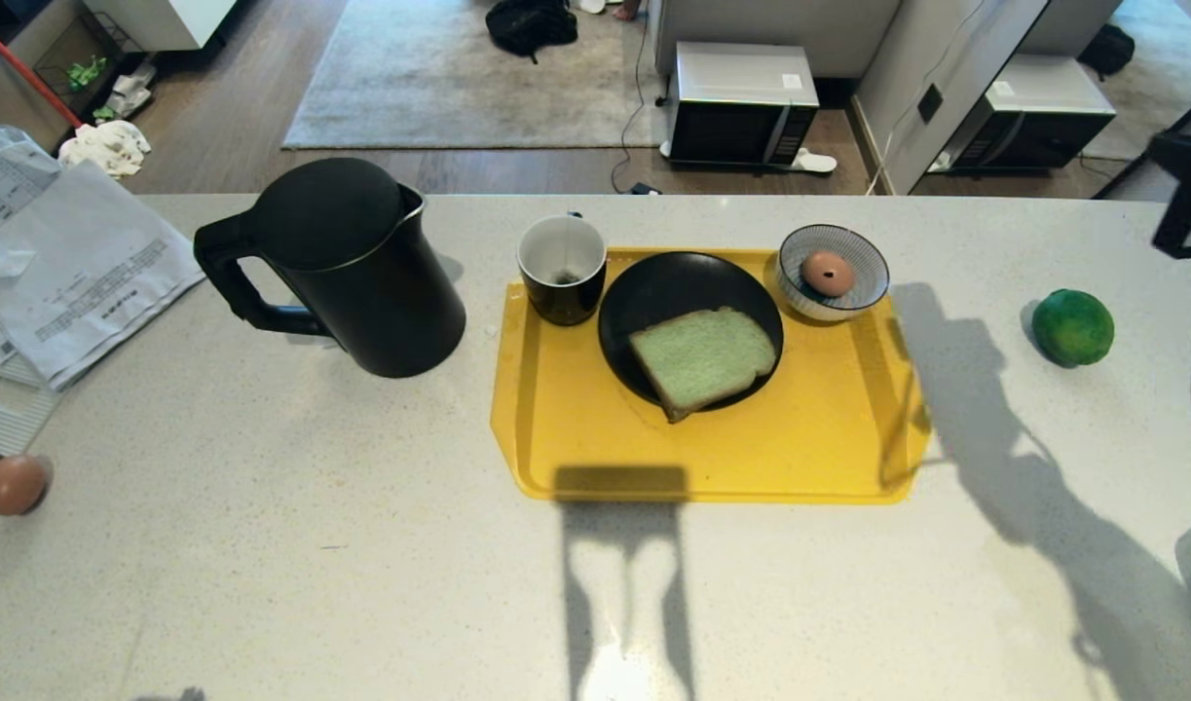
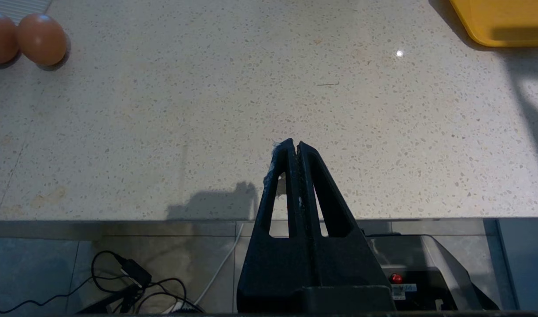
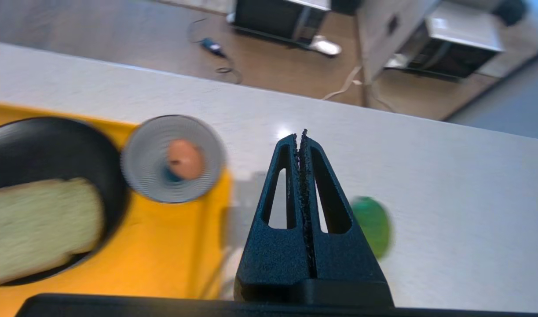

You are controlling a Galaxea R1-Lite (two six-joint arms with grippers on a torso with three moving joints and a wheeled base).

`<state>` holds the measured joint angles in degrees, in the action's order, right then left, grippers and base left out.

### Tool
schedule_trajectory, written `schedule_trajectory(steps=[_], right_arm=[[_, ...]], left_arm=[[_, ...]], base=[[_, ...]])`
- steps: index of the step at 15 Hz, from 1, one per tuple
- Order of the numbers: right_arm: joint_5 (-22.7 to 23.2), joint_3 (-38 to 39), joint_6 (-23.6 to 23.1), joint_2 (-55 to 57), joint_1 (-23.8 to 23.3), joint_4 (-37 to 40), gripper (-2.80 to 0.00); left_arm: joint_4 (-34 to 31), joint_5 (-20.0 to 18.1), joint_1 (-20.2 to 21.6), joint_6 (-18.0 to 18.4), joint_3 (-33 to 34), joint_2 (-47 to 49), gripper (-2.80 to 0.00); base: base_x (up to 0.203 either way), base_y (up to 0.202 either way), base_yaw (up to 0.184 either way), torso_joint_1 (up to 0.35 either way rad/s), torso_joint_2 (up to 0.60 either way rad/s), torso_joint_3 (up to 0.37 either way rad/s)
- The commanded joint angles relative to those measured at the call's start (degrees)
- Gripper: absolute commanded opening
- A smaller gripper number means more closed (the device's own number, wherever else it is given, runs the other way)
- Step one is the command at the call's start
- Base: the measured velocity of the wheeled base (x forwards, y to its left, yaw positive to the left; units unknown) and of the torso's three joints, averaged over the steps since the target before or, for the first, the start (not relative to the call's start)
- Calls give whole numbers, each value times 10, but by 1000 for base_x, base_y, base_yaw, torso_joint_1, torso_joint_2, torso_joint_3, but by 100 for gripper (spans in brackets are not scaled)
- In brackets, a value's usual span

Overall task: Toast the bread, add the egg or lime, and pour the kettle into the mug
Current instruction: Put the fruit on a plate

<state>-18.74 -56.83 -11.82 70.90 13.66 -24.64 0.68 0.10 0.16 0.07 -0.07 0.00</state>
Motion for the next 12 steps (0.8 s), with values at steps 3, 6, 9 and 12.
schedule_trajectory(steps=[3,6,9,12], right_arm=[[37,53,13,-107,-106,2,-280],[47,124,42,-178,-137,15,-280],[49,231,48,-242,-144,16,-280],[50,348,49,-308,-145,16,-280]], left_arm=[[0,1,0,0,0,0,-280],[1,0,0,0,0,0,-280],[0,0,0,0,0,0,-280],[0,0,0,0,0,0,-280]], base=[[0,0,0,0,0,0],[0,0,0,0,0,0],[0,0,0,0,0,0],[0,0,0,0,0,0]])
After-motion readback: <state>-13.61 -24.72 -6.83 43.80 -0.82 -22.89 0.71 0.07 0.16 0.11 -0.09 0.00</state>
